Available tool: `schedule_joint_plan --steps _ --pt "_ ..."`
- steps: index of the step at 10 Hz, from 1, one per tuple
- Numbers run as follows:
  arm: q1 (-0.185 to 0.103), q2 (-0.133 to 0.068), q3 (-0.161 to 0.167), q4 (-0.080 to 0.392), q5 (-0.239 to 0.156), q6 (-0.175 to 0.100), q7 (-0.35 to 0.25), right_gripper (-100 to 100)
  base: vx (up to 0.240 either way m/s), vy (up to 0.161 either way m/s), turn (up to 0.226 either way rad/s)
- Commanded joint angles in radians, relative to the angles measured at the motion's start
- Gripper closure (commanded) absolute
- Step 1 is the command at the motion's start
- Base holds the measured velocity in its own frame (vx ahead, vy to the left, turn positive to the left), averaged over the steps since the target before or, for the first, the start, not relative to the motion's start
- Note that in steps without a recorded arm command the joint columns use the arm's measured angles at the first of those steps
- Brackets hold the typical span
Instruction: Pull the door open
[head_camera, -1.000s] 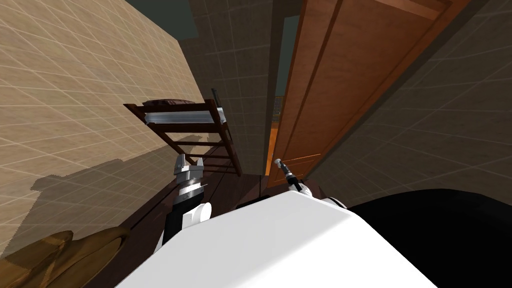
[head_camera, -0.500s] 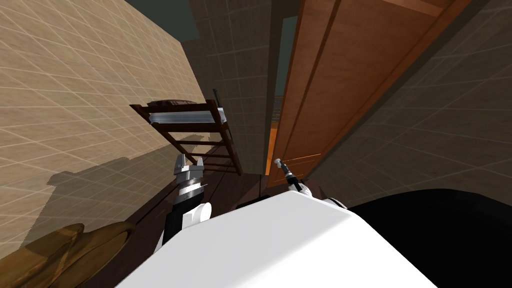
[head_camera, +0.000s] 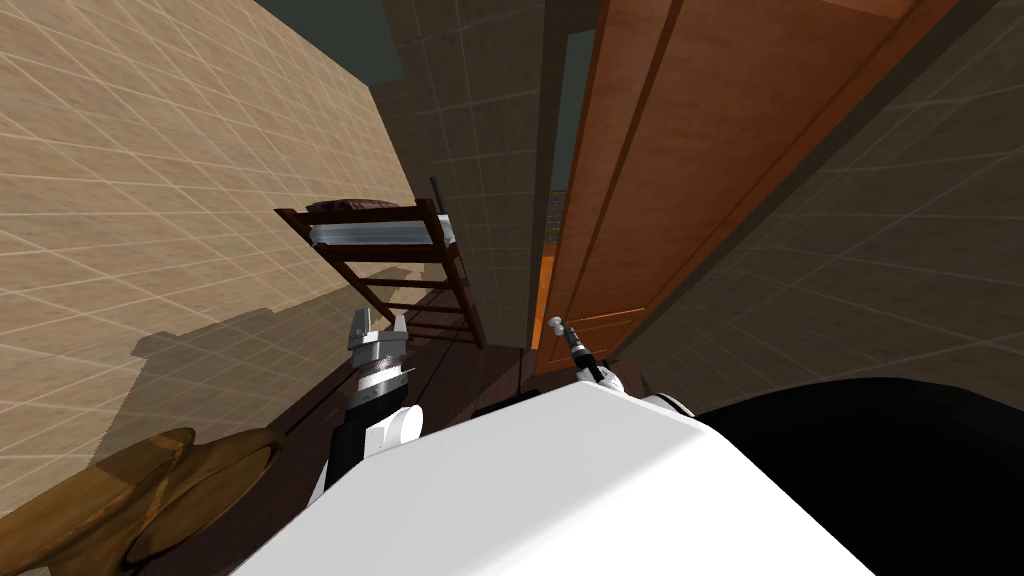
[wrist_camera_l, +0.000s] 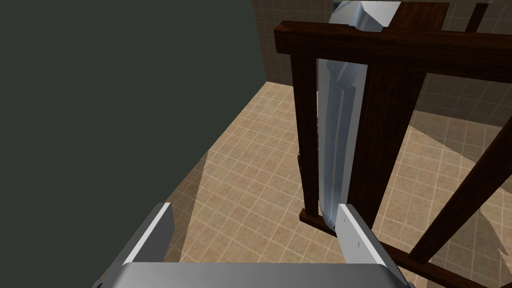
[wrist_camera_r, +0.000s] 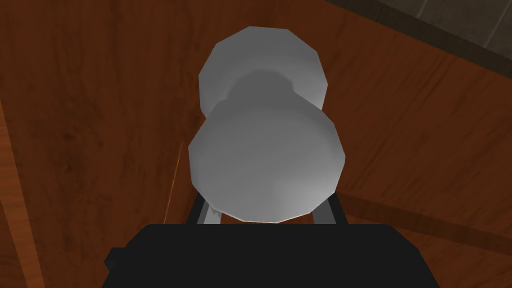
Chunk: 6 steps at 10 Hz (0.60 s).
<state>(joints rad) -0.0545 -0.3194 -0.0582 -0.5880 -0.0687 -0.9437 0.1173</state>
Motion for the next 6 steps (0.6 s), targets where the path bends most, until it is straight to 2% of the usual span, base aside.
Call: schedule_joint_plan --steps 1,2,3,5,6 --pt "0.005 0.022 0.021 -0.018 -0.008 0.011 -0.05 100 -0.033 -0.025 0.033" --pt "0.005 0.022 0.021 -0.018 -0.008 0.011 -0.053 100 -0.025 -0.014 0.026" --pt "0.003 0.023 0.027 -0.019 -0.021 0.014 -0.091 100 -0.03 -0.011 0.042" --pt "0.003 0.023 0.027 -0.019 -0.021 0.014 -0.094 100 -0.018 -0.012 0.026" --pt "0.002 0.023 0.033 -0.019 -0.034 0.016 -0.136 100 -0.028 -0.003 0.032"
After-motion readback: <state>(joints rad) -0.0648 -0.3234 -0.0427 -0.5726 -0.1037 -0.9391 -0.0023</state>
